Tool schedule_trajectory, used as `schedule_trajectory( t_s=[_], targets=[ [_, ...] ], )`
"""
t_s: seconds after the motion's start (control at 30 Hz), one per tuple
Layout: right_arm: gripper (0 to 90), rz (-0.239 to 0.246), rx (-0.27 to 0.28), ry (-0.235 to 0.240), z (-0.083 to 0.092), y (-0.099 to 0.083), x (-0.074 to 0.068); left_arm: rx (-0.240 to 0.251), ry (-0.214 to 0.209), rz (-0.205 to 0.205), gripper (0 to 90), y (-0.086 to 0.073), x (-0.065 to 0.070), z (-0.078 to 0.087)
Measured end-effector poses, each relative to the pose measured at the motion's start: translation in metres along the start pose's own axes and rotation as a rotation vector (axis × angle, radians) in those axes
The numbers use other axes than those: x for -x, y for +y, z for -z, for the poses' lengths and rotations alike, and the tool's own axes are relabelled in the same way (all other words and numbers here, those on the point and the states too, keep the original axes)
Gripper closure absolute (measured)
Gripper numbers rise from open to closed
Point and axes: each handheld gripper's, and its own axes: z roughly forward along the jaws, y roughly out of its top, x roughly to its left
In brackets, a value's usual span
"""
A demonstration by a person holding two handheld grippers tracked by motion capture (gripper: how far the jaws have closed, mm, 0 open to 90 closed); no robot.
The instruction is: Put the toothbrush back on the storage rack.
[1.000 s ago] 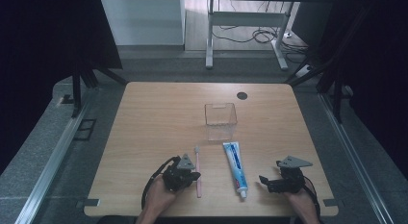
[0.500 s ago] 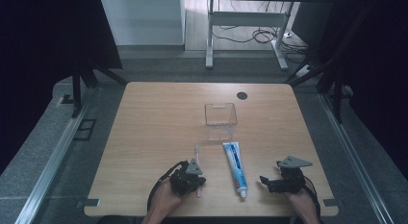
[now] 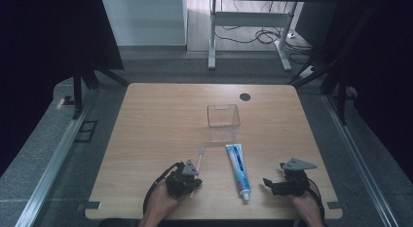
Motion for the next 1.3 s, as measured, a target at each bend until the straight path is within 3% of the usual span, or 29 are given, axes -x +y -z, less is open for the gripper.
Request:
schedule_trajectory(
  t_s=[0.63, 0.97, 1.3],
  targets=[
    [5.4, -0.002, -0.006, 0.012, -0.001, 0.0, 0.0, -0.039, 0.066, 0.02, 89.3, -0.012, -0.017, 0.014],
    [6.0, -0.007, -0.016, 0.016, -0.002, 0.0, 0.0, -0.029, 0.066, 0.051, 89.3, -0.017, -0.03, 0.02],
    [6.1, -0.014, -0.02, 0.009, -0.001, -0.001, 0.0, -0.017, 0.057, 0.056, 85.7, -0.016, -0.031, 0.026]
  ],
)
